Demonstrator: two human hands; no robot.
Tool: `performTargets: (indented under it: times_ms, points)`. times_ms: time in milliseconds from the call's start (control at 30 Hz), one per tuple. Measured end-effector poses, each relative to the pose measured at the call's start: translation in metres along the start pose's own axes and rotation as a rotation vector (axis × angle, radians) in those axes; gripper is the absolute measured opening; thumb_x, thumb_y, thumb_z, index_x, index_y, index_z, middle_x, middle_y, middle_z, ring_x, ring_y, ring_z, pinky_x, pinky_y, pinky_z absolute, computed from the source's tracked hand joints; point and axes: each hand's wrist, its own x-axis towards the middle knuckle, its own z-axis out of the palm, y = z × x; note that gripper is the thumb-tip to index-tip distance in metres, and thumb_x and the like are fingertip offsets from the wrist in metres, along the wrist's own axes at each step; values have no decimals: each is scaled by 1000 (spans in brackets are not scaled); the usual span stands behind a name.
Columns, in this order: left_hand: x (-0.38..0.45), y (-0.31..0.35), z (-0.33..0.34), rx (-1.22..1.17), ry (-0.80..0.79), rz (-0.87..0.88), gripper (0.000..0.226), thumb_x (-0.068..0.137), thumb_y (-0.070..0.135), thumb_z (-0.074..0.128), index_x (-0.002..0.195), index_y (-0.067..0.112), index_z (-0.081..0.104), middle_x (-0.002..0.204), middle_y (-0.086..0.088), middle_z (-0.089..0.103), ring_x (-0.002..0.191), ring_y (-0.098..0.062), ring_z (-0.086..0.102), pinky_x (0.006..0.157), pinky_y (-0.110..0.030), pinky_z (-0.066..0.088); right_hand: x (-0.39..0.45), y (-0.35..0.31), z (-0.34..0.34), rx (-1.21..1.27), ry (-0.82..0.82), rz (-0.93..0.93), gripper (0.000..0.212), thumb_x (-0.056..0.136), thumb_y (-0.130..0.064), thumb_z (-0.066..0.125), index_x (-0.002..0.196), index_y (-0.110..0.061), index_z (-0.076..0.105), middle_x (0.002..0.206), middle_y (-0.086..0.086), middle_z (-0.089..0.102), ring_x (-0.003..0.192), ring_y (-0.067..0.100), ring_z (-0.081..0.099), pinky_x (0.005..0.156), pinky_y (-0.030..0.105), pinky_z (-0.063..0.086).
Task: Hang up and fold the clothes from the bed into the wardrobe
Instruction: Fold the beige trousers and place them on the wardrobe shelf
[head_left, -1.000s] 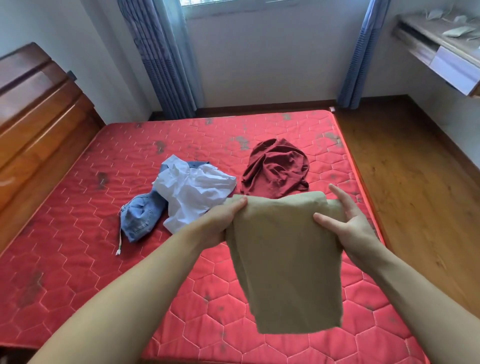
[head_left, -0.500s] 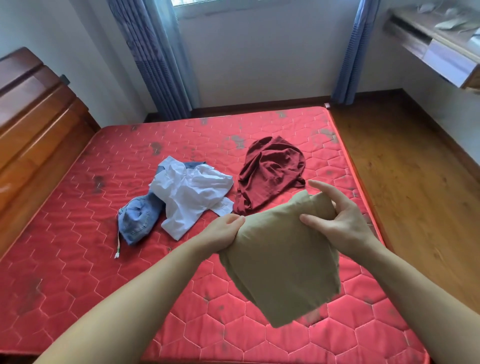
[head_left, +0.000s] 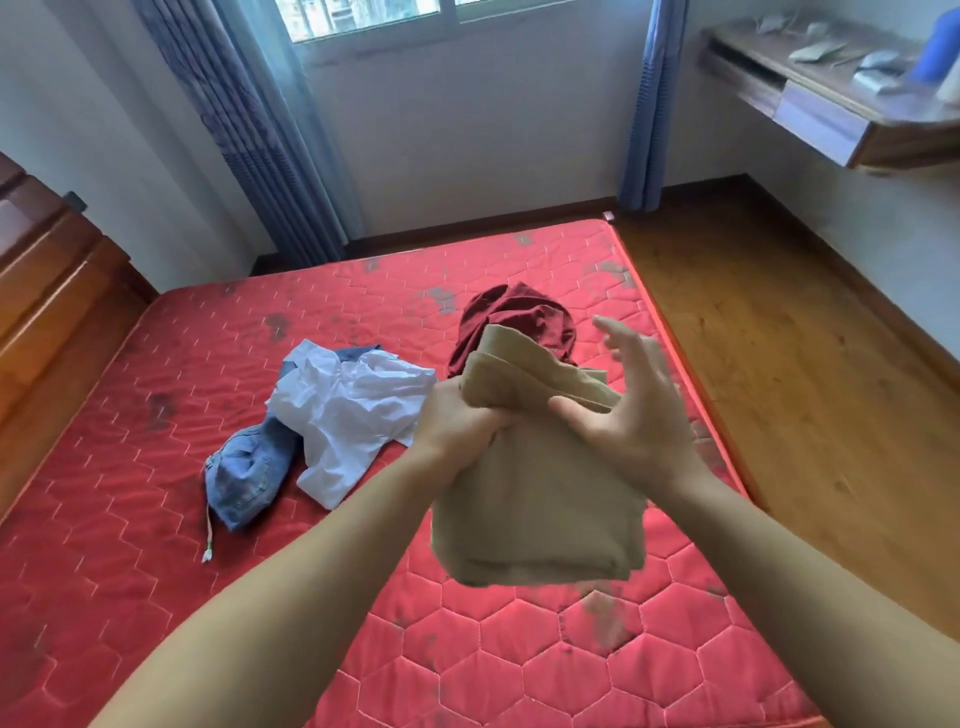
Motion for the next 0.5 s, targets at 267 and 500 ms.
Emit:
performTargets:
  times_ms: [267, 500]
  points:
    - [-13, 1, -29, -512, -205, -73, 35, 63, 6, 73, 98, 11, 72, 93, -4, 76, 85, -15, 72, 68, -23, 56, -41, 69, 7, 934, -97, 699, 77, 47, -67, 82, 111, -30, 60, 106, -18, 70, 106, 5, 62, 89, 34, 47]
    - [-13, -5, -64, -665, -402, -190, 74, 16, 34, 98, 84, 11, 79, 83, -8, 76, 73, -19, 73, 59, -26, 57, -6, 48, -32, 919, -597, 451, 101, 29, -58, 93, 115, -15, 59, 104, -4, 75, 97, 7, 69, 74, 19, 54]
